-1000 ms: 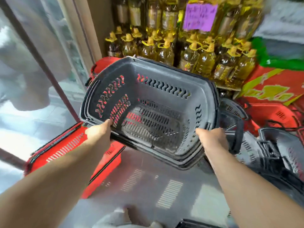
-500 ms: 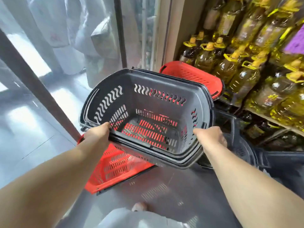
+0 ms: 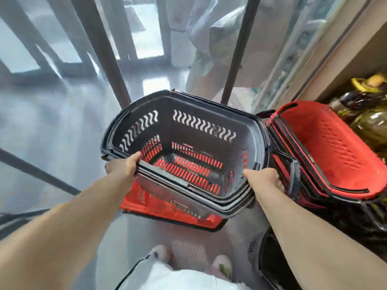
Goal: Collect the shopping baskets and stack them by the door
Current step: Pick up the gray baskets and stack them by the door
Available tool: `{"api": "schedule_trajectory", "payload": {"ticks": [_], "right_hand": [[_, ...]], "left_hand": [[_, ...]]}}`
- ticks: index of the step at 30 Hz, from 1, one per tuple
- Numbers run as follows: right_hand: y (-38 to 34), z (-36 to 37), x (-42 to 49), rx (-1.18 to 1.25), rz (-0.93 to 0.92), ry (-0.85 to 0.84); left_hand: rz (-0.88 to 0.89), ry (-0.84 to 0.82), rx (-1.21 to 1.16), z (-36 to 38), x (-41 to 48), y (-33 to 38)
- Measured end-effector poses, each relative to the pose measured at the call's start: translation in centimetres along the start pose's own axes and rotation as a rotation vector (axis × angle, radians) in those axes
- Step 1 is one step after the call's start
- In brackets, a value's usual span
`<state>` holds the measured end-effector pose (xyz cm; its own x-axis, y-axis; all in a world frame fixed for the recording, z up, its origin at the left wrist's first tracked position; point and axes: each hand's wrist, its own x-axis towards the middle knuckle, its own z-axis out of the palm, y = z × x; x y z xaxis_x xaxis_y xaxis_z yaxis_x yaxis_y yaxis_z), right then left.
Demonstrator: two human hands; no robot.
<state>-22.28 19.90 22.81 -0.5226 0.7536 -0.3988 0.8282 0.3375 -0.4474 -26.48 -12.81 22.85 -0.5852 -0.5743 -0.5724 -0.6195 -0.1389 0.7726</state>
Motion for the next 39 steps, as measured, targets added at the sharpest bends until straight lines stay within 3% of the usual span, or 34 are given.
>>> {"api": "schedule_trajectory", "payload": {"ticks": [3, 7, 11, 17, 24, 27, 32, 39], "right_hand": [[-0.3, 1.1, 2.2, -0.039, -0.063, -0.062], [-0.3, 3.7, 4.7, -0.11, -0.104, -0.111], [0.2, 7.0, 7.6, -0.149, -0.103, -0.181], [2.8, 12.4, 11.2, -0.222, -0.108, -0.214], [5.4, 15.6, 13.4, -0.25, -0.055, -0.399], [5.9, 15.2, 12.4, -0.171, -0.104, -0.48], [5.6, 11.6, 8.9, -0.112, -0.244, -0.453], [10.3, 2.8, 5.0, 0.083, -0.149, -0.306]], "left_hand": [[0.03, 0.061, -0.031, 0.3, -1.7, -2.5], [-0.058, -0.019, 0.035, 0.9, -1.1, -6.4], [-0.067, 0.032, 0.147, 1.9, 1.2, -9.9], [-0.161, 0.048, 0.07, 3.8, 4.3, -13.7], [-0.301, -0.026, 0.183, 5.5, 6.7, -16.6], [-0.221, -0.099, 0.316, 6.0, 6.2, -16.1], [-0.005, -0.329, 0.544, 9.2, 4.3, -12.1], [0.312, -0.642, 0.783, 15.8, -3.6, -7.7]]}}
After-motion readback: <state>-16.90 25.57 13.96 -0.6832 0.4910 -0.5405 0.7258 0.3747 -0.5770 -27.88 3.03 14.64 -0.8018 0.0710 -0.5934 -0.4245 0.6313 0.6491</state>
